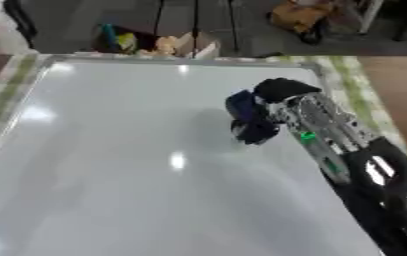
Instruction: Wipe the whiteboard clean with a brush.
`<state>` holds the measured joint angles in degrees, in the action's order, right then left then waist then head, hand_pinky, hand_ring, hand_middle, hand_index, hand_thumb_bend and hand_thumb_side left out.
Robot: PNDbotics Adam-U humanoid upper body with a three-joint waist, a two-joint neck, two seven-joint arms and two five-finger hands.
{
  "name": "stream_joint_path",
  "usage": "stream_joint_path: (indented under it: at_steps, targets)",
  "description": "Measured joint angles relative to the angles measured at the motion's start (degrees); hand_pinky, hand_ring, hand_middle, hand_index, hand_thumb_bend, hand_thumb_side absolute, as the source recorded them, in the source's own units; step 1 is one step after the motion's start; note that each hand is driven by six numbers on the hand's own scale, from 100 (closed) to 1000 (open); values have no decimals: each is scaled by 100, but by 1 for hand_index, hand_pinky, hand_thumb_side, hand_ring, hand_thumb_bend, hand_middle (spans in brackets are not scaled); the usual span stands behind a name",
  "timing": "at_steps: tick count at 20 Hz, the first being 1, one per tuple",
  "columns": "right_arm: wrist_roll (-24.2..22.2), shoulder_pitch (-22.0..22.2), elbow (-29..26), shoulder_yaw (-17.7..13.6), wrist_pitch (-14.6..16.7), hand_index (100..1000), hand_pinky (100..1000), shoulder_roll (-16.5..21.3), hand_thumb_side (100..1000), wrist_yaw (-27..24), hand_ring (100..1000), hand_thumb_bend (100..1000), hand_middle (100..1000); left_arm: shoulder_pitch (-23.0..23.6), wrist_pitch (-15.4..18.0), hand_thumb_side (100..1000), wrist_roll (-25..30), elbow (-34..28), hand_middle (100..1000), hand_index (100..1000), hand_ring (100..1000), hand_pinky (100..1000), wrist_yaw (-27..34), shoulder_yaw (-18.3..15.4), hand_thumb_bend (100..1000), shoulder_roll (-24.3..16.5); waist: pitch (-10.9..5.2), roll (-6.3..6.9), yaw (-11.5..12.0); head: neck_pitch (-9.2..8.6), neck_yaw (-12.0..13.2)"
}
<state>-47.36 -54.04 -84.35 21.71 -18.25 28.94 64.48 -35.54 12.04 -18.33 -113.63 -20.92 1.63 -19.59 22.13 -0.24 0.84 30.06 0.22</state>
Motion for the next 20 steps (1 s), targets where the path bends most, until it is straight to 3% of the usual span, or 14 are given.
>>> stream_joint_path:
  at_steps: [20]
  targets:
    - [353,-37,227,-584,-351,143,314,714,686,-357,539,100,476,0,-1,1000,-3,0,883,924,923,833,-7,24,229,0,303,13,181,-283,-149]
